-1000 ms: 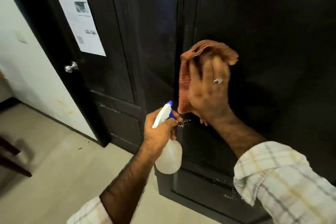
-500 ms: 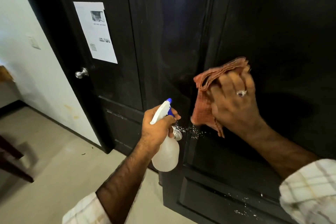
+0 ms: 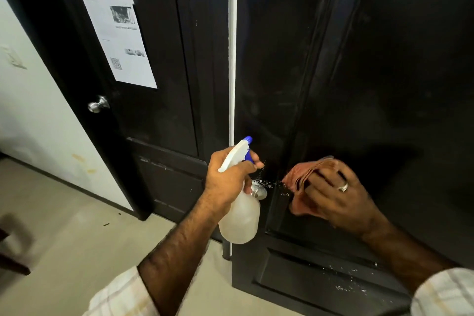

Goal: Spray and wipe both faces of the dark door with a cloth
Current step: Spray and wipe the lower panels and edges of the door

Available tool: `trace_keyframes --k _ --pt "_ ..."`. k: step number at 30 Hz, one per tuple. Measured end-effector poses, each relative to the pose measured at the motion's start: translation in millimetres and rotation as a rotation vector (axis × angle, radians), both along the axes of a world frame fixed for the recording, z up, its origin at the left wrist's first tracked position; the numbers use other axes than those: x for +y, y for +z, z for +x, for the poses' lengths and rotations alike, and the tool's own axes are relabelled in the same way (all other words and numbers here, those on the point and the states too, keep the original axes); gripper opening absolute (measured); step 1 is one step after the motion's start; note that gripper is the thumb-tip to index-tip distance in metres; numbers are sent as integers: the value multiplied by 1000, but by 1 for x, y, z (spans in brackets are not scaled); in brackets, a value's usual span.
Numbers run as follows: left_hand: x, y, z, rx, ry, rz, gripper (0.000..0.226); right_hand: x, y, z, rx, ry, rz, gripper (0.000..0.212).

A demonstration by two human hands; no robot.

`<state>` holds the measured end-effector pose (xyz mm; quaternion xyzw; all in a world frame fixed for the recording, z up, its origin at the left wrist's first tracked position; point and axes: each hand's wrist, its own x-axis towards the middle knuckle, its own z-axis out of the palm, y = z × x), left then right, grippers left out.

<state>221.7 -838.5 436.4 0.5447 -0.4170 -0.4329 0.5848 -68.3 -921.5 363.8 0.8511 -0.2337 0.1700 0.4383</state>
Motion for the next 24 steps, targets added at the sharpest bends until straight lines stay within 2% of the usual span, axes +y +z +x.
trace_keyframes --k 3,6,10,14,16,17,21,24 --pt "7 -2 6 19 15 5 15 -8 35 31 -209 44 -39 33" --pt "16 -4 14 32 59 10 16 -19 46 71 -244 36 -71 20" --pt "26 -3 32 56 119 2 17 -26 63 124 -312 23 -101 22" --pt "28 0 41 59 268 72 25 -27 79 189 -218 41 -33 27" --pt "27 -1 46 86 342 129 45 -31 79 212 -130 21 -59 24" --pt "27 -2 48 102 345 124 49 -32 79 217 -102 8 -67 25" --pt "28 -1 57 56 294 26 39 -27 75 183 -125 105 -105 21" --pt "24 0 54 -18 199 -34 16 -17 62 124 -85 71 -96 18"
